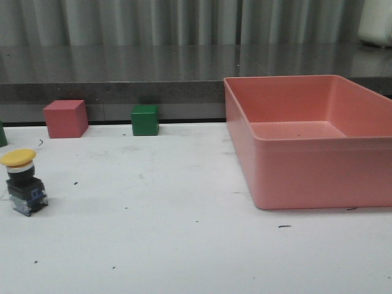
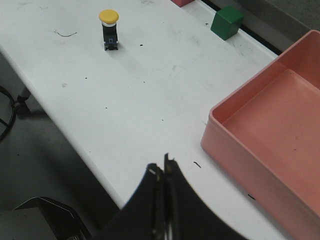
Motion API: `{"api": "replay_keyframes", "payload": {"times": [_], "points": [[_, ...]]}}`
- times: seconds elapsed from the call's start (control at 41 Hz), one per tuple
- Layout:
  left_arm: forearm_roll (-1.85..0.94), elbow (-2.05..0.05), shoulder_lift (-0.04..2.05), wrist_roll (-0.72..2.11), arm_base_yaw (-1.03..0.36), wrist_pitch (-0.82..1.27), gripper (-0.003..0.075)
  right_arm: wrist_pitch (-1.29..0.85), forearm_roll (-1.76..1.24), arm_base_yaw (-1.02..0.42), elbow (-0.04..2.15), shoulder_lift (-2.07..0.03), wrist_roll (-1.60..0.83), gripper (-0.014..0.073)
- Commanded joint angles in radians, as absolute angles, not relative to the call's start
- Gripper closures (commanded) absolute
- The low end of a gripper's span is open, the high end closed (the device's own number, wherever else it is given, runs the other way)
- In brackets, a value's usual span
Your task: Place and stand button with both arms
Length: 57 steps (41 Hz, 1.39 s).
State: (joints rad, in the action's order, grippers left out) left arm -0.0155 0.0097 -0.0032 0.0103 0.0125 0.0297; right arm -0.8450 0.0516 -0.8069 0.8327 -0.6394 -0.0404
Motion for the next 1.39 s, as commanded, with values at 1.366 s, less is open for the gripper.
{"api": "replay_keyframes", "payload": {"times": [1.366], "points": [[-0.019, 0.022, -0.026, 0.000, -0.011, -0.104, 0.0740, -0.755, 0.079, -0.708, 0.835, -0.589, -0.049, 0.0711]]}}
